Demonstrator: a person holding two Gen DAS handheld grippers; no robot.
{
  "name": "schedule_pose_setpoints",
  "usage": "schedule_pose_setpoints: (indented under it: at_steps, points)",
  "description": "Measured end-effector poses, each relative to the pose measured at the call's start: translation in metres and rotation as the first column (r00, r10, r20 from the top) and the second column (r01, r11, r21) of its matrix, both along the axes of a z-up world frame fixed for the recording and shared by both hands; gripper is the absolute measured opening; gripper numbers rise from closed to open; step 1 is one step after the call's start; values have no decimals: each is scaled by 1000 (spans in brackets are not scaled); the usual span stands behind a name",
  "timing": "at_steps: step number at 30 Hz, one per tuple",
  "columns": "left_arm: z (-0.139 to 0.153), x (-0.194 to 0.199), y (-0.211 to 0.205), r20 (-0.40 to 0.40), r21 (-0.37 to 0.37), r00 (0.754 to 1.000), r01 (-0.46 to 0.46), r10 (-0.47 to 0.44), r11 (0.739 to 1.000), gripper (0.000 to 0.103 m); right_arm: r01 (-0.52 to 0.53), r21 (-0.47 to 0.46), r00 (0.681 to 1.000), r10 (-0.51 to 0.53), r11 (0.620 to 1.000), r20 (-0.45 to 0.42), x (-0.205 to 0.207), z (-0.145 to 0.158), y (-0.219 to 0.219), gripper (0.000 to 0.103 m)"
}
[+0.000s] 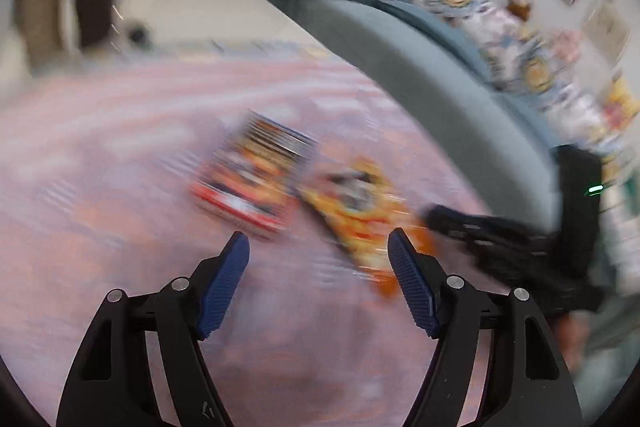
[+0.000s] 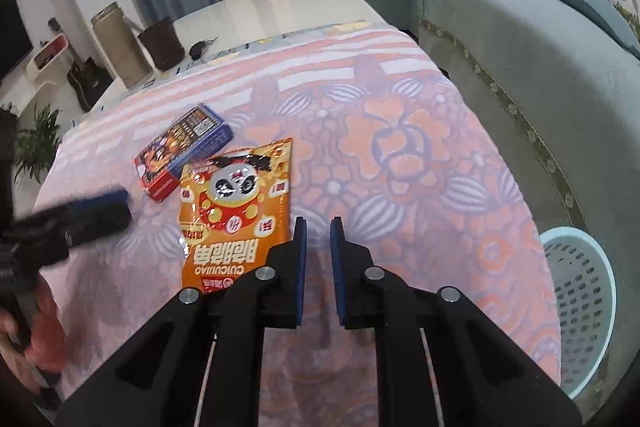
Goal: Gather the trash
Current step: 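Grasp the red card box with the left tool while the right grasps the panda snack bag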
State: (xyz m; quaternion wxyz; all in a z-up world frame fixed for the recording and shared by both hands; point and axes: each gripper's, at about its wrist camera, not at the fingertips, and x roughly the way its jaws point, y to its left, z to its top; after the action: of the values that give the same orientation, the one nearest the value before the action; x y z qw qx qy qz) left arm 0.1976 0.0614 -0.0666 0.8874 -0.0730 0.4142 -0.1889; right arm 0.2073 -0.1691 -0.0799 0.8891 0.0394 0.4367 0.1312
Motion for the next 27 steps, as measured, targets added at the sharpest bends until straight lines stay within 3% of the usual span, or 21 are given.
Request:
schedule_pose_setpoints:
  at_steps: [3, 6, 9, 12, 13, 15, 16, 17, 22, 27]
  points:
    - [9, 12, 3, 62, 124, 996, -70, 63, 990, 71, -15, -11, 1000, 16, 1000, 16, 0, 1, 5, 10]
    - [0, 32, -13, 38, 240, 999, 2, -11, 971, 73, -51, 11, 998, 51, 999, 26, -2, 2, 6, 10]
    - [-21, 51, -23, -18, 344, 1000, 26, -21, 939, 70, -87, 17, 996, 87, 996, 18, -2, 1, 12, 11]
    - [-26, 60, -23, -17, 315, 1000, 25, -21, 949, 71, -106, 10, 994, 106, 994, 7, -1, -1, 16, 15]
    - [-26, 66, -23, -16, 300, 1000, 22, -18, 954, 71, -112, 3, 994, 112, 994, -2, 0, -2, 18, 22]
    - [-29, 70, -25, -11, 303, 1000, 20, -18, 953, 71, -110, -14, 994, 110, 994, 8, -2, -1, 21, 40]
    - [-30, 74, -29, -9, 311, 1000, 20, -18, 950, 71, -111, -17, 994, 111, 994, 15, -3, 0, 21, 59]
    - [-30, 77, -32, -7, 315, 1000, 19, -17, 949, 70, -113, -18, 993, 114, 993, 23, -4, 1, 22, 66]
    - [-27, 67, -36, 11, 291, 1000, 4, -7, 957, 59, -128, -25, 992, 127, 991, -16, 2, -1, 29, 67]
    - [-18, 27, -4, -4, 180, 996, -92, 95, 979, 57, -105, -31, 993, 103, 994, -64, 15, 2, 41, 71]
